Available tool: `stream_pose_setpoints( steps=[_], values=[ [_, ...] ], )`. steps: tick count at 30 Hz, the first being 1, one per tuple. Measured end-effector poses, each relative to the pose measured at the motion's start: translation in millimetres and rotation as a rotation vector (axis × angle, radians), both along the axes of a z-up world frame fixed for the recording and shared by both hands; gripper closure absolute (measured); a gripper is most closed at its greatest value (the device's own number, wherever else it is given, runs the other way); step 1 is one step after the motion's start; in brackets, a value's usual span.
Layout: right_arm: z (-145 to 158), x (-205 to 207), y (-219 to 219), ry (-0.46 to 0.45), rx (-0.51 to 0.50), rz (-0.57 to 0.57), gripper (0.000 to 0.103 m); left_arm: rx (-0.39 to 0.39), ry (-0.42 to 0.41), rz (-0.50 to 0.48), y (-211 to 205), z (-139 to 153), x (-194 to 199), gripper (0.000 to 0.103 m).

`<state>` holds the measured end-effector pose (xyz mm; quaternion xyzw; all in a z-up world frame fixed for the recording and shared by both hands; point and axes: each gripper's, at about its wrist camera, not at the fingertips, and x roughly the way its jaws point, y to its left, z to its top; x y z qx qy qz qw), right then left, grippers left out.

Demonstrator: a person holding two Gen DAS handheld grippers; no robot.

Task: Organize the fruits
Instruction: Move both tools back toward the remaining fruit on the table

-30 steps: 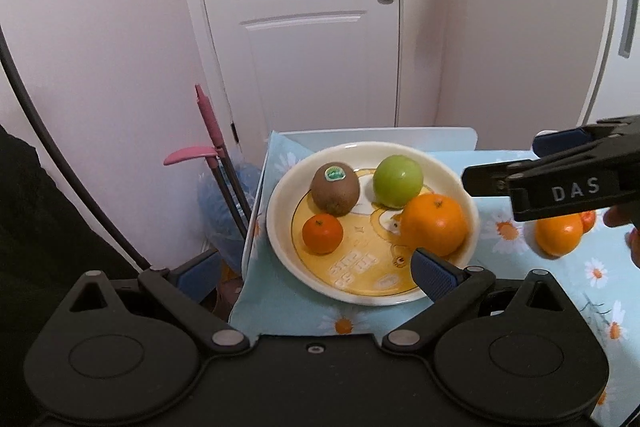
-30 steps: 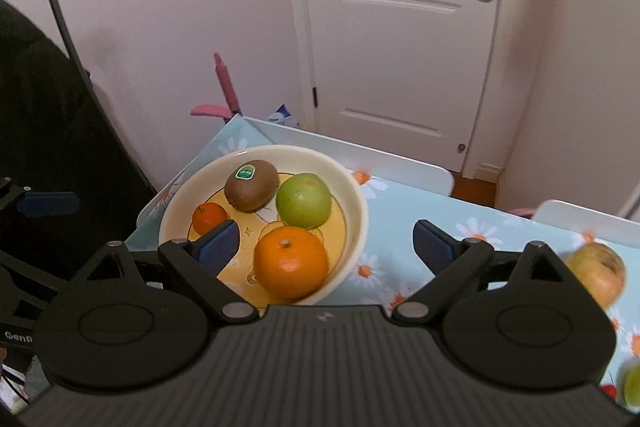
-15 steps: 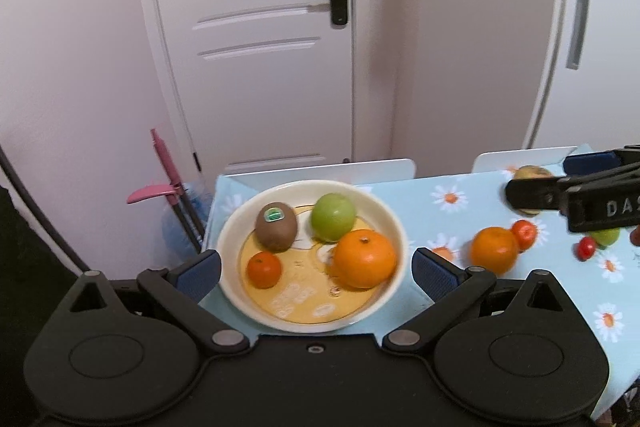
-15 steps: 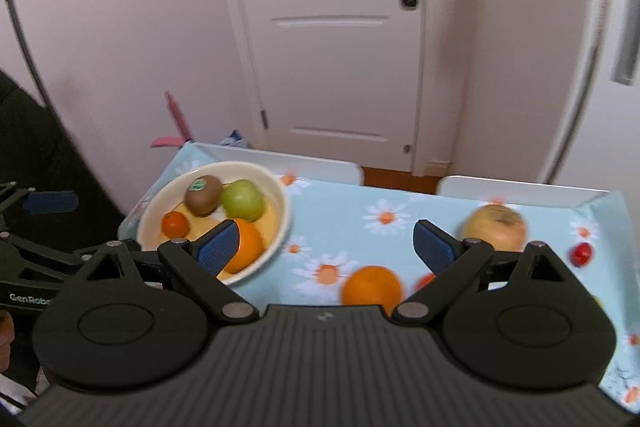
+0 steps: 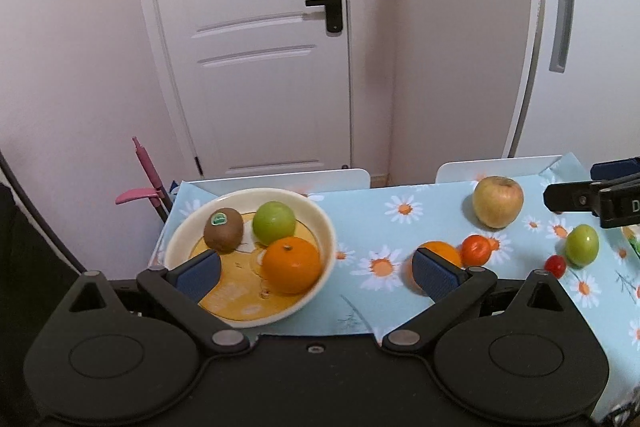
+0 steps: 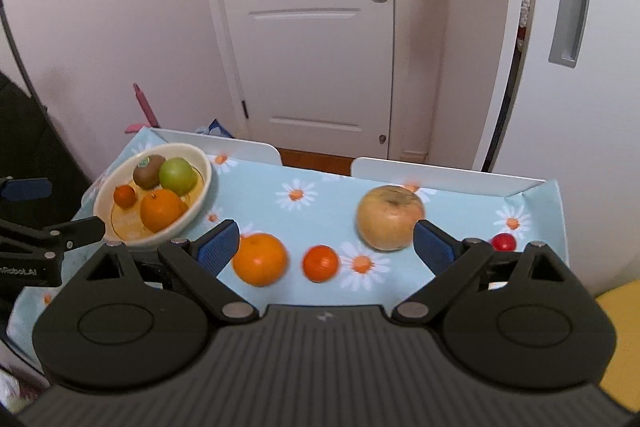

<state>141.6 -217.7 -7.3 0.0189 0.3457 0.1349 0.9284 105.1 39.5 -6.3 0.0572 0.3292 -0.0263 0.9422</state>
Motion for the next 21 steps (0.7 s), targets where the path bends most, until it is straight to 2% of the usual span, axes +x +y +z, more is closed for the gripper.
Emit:
stream_pose_setpoints(
  steps=[10, 21],
  values=[
    [-28, 34, -53, 0.013, -0.034, 0.147, 0.0, -0.01, 0.052, 0.083, -65, -28, 12, 0.0],
    [-65, 80, -73, 0.036, -0.034, 0.208, 0.0, -0.026, 0.115, 0.142, -107, -74, 45, 0.0]
  ],
)
